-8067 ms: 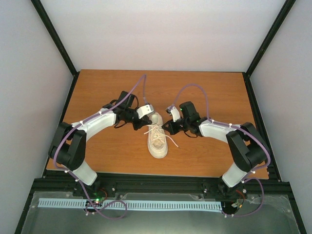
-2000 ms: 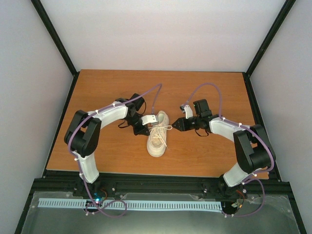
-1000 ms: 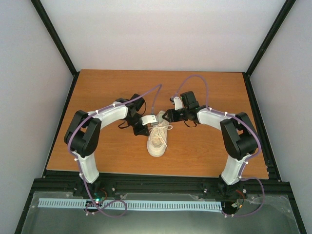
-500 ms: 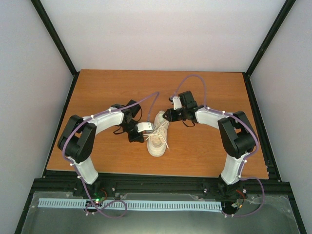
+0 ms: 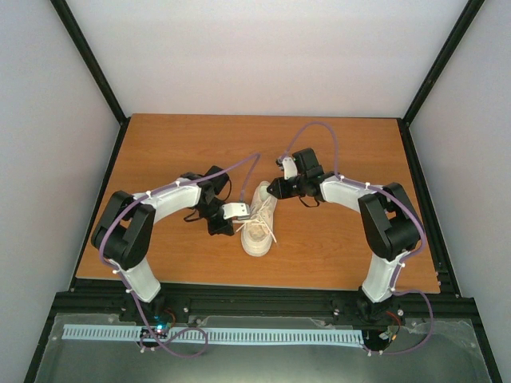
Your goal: Tie the shoes
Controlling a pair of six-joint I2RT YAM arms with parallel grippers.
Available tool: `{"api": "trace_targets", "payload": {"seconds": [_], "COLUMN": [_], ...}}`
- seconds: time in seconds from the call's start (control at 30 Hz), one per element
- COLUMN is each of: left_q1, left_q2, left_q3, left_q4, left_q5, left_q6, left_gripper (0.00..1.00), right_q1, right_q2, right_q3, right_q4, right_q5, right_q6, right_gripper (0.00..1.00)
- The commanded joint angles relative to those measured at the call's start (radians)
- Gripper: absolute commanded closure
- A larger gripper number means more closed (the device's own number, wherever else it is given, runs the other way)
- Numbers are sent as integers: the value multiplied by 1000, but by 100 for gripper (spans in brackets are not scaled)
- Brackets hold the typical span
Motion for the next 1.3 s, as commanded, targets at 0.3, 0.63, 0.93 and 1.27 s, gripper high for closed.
{"api": "trace_targets", "payload": {"seconds": [0.3,0.63,0.93,1.27], "left_q1": [41,71,43,-137], "left_q2": [-5,1,-246,-183], "left_q3": [-48,-26,-1,-1], "left_q4": [4,37,5,124], "left_q5": [-84,-94,-21,-171], "left_q6": [60,41,52,-29], "left_gripper": [99,99,53,42], "right_q1": [2,2,-1,23], "right_q2": [-2,-24,-194,-169], "right_q3": [37,38,-26,-73], "right_q4": [-13,-28,-81,12], "right_q5": [21,1,45,-27], "right_q6": [-25,-31,-56,32], "right_gripper": [90,83,51,31]}}
